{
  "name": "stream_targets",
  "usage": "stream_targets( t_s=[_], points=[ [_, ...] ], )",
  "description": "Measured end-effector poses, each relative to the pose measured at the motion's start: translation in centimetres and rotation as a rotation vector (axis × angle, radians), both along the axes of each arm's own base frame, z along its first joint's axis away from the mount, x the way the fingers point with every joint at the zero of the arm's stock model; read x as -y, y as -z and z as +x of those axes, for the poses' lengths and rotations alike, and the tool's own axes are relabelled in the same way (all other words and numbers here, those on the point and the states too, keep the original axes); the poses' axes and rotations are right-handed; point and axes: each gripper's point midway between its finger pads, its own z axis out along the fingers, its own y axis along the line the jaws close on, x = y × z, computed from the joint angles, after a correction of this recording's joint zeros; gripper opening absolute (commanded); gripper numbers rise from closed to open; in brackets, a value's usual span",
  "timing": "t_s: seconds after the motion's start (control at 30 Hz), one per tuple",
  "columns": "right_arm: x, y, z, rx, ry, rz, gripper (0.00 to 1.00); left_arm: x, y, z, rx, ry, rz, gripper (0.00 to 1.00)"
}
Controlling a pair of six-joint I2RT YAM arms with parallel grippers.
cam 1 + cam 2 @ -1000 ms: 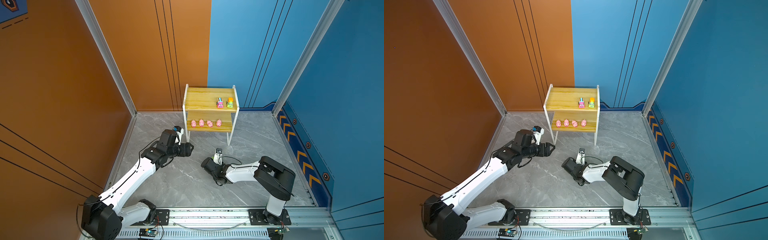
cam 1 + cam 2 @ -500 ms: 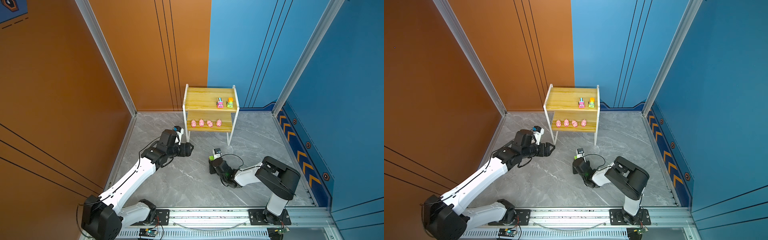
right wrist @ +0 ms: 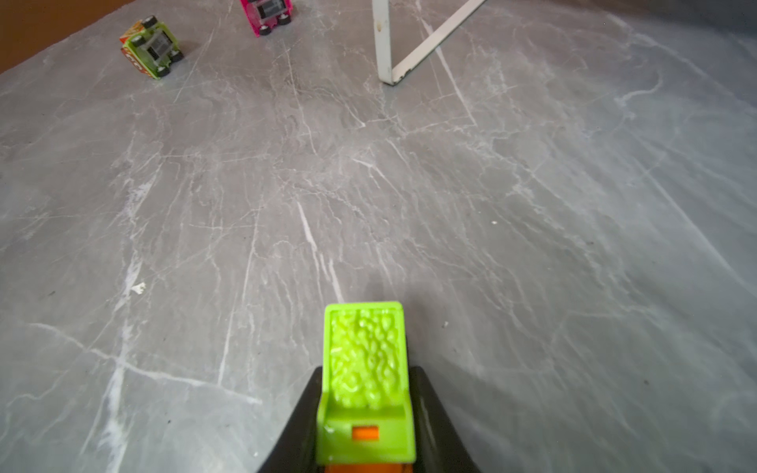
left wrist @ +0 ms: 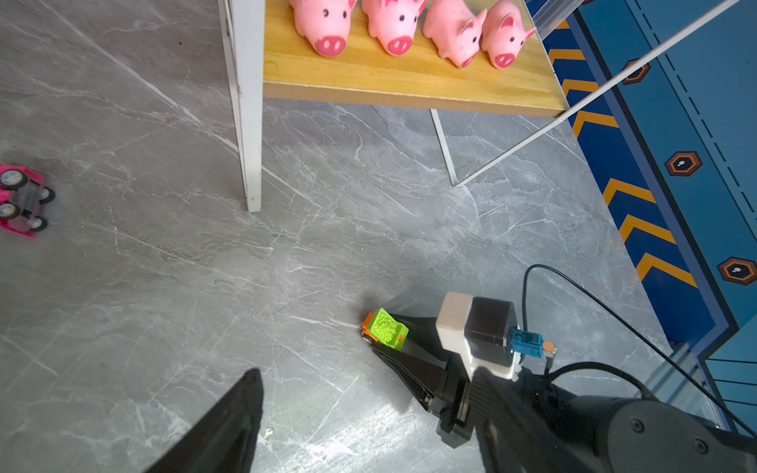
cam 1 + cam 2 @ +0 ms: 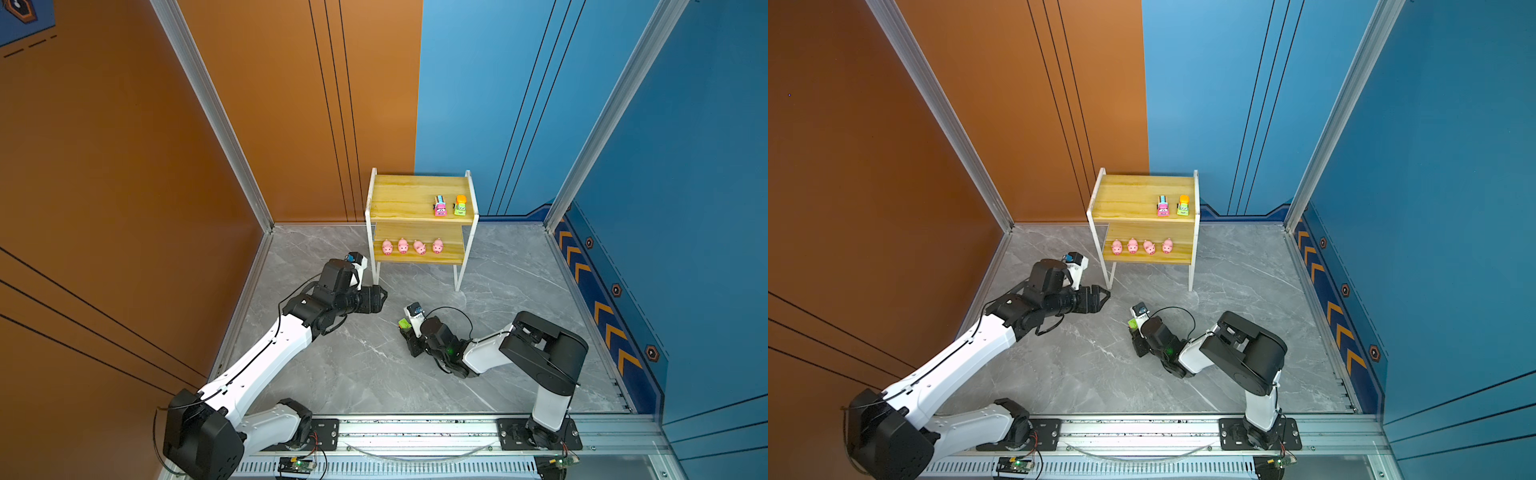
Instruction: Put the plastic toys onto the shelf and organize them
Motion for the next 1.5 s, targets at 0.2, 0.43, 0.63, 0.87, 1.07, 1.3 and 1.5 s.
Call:
stream_targets(
  t_s=[0.2, 0.43, 0.63, 0.87, 1.07, 1.3, 1.5],
  points=[
    [-1.1, -1.1, -0.6, 0.069, -0.03, 0.025, 0.49, -0.1, 0.0, 0.0, 0.0, -0.002, 0.0, 0.8],
    [-1.2, -2.1, -0.9, 0.144, -0.022, 0.054, 0.53, -0.1, 0.0, 0.0, 0.0, -0.002, 0.0, 0.8],
    [-1.2, -1.8, -0.7, 0.176, -0.021, 0.049, 0.48, -0.1, 0.0, 0.0, 0.0, -0.002, 0.0, 0.8],
    [-0.9, -2.1, -0.2, 0.196, -0.019, 0.043, 0.42, 0.0, 0.0, 0.0, 0.001, -0.001, 0.0, 0.8],
    [-0.9, -1.9, -0.3, 0.195, -0.022, 0.04, 0.42, -0.1, 0.0, 0.0, 0.001, -0.001, 0.001, 0.8],
    [-1.2, -1.5, -0.4, 0.187, -0.039, 0.034, 0.37, -0.1, 0.0, 0.0, 0.001, -0.001, 0.001, 0.8],
    [-1.7, -1.5, -0.1, 0.195, -0.048, 0.026, 0.28, -0.1, 0.0, 0.0, 0.002, 0.001, 0.003, 0.8]
  ],
)
